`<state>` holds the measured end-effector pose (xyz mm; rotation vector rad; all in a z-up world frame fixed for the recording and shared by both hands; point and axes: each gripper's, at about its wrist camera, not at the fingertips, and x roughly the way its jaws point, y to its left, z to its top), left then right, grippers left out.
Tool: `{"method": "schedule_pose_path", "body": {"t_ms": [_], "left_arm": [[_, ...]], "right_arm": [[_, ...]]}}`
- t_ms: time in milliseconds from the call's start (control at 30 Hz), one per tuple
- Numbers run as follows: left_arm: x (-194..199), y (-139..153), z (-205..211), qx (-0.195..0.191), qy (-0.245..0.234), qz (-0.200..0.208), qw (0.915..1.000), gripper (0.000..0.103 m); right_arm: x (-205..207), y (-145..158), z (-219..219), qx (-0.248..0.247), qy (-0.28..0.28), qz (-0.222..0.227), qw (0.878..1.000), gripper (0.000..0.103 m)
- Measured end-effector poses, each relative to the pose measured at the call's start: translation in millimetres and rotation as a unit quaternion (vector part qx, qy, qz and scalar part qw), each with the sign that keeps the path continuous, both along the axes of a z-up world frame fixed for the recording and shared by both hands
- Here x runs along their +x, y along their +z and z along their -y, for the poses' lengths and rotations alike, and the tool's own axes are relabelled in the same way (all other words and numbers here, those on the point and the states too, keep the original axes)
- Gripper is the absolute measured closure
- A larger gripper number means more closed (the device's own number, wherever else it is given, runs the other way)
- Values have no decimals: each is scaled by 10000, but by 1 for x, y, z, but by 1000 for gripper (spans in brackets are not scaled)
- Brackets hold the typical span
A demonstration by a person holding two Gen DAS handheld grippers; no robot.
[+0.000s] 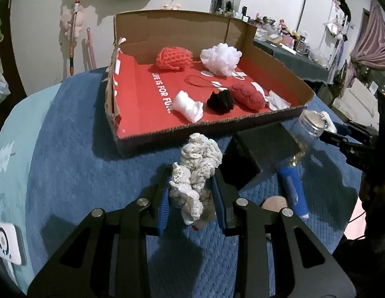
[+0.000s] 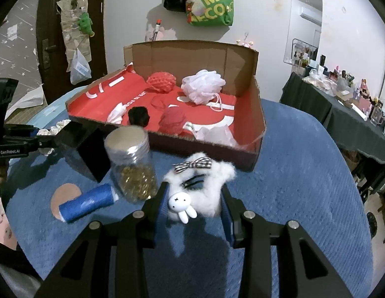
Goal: Organize soft objects
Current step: 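Carry the cream scrunchie and white fluffy keychain over the box with both tools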
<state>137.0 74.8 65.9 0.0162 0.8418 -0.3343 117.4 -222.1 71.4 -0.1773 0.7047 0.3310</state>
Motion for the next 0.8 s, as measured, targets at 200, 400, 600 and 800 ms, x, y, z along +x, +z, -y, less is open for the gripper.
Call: {"method": "schedule_pose_path", "body": {"t_ms": [200,400,600,800], "left_arm": [[12,7,2,20,-92,51,9999,74],[23,12,6,55,-194,81,9998,74],[32,17,10,109,-336,104,9993,74],[44,25,16,85,-606,89,9981,74]], "right_arm": [[12,7,-2,-40,65,43,10000,63],[21,13,-4,-47,133,84,9999,63],[31,19,-7,7,266,68,9996,63],[47,26,-11,54,508,-14,9987,63]]}}
